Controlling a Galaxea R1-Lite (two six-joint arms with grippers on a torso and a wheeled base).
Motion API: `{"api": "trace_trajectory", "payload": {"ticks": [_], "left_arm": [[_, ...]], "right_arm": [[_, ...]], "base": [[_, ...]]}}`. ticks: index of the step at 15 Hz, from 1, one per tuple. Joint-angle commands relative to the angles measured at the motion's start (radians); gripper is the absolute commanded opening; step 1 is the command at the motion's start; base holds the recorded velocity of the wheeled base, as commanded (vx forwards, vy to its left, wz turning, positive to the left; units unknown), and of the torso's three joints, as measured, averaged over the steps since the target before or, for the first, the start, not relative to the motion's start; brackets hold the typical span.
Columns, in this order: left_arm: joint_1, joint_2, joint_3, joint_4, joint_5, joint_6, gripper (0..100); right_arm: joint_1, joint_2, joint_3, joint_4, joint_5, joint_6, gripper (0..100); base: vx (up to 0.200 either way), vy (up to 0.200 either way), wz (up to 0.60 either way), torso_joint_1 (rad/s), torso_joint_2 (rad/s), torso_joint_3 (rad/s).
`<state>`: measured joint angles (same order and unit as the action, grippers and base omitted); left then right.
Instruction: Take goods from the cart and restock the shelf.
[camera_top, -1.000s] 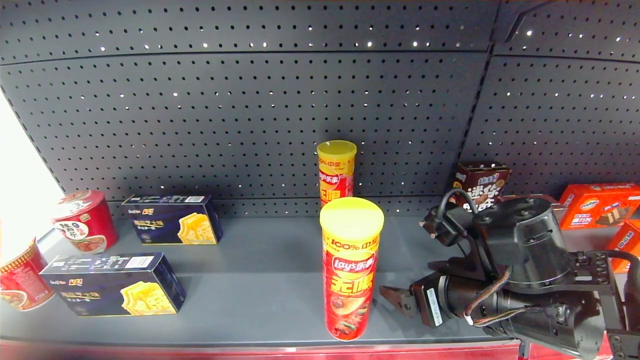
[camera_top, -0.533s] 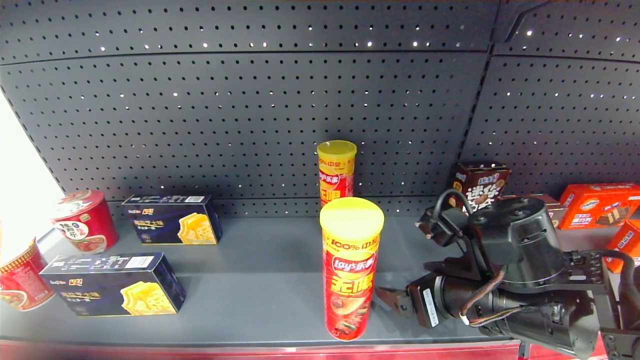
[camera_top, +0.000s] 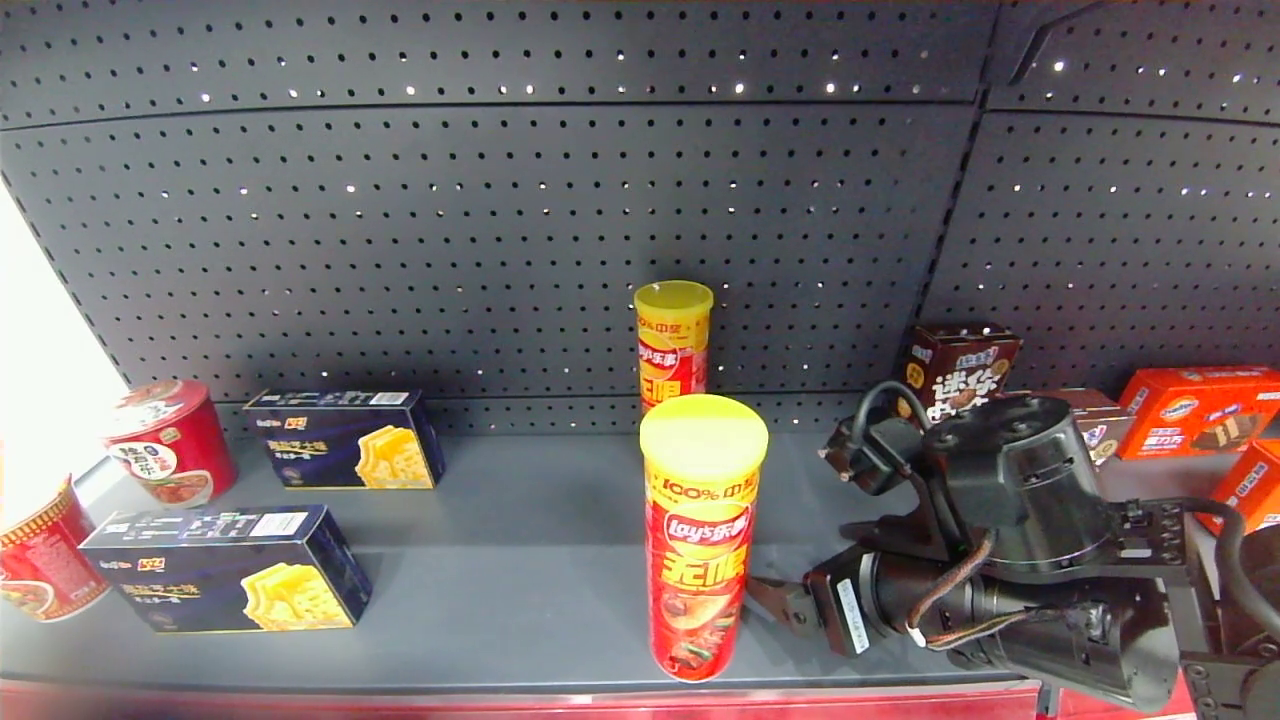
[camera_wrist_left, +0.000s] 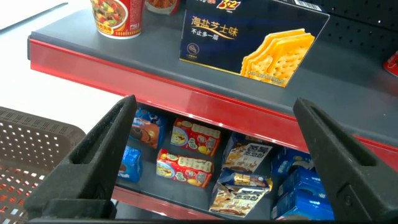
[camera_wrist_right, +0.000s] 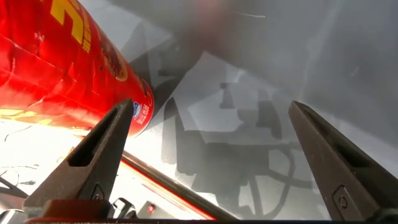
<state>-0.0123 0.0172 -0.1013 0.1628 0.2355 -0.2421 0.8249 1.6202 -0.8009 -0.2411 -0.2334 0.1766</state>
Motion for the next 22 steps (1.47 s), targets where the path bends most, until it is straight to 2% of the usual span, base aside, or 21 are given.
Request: {"api": "trace_trajectory", "payload": {"ticks": [1,9,15,17,19,22], "left_arm": [[0.0,0.001,0.0,0.0,0.001,0.0,100],[0.0,0.001,0.0,0.0,0.001,-0.002,100],[0.0,0.001,0.0,0.0,0.001,-0.002,100],[0.0,0.003,0.0,0.0,-0.002,-0.002,100],[-0.001,0.003,0.0,0.003,-0.009,0.0,100],[-0.001,0.003,0.0,0.003,-0.013,0.0,100]], "right_arm": [[0.002,0.007,0.0,-0.011,0.0,0.0,100],[0.007,0.004,0.015,-0.017,0.014,-0.002,100],[-0.029,-0.183,0.035,-0.017,0.008,-0.002,100],[-0.043,-0.301,0.081,-0.009,0.008,-0.003,100],[-0.069,-0.415,0.181,-0.011,0.008,-0.006,100],[-0.162,-0.577,0.276,-0.006,0.009,-0.008,100]], "base": [[0.0,0.0,0.0,0.0,0.0,0.0],[0.0,0.0,0.0,0.0,0.0,0.0],[0.0,0.0,0.0,0.0,0.0,0.0],[0.0,0.0,0.0,0.0,0.0,0.0],[0.0,0.0,0.0,0.0,0.0,0.0],[0.0,0.0,0.0,0.0,0.0,0.0]]}}
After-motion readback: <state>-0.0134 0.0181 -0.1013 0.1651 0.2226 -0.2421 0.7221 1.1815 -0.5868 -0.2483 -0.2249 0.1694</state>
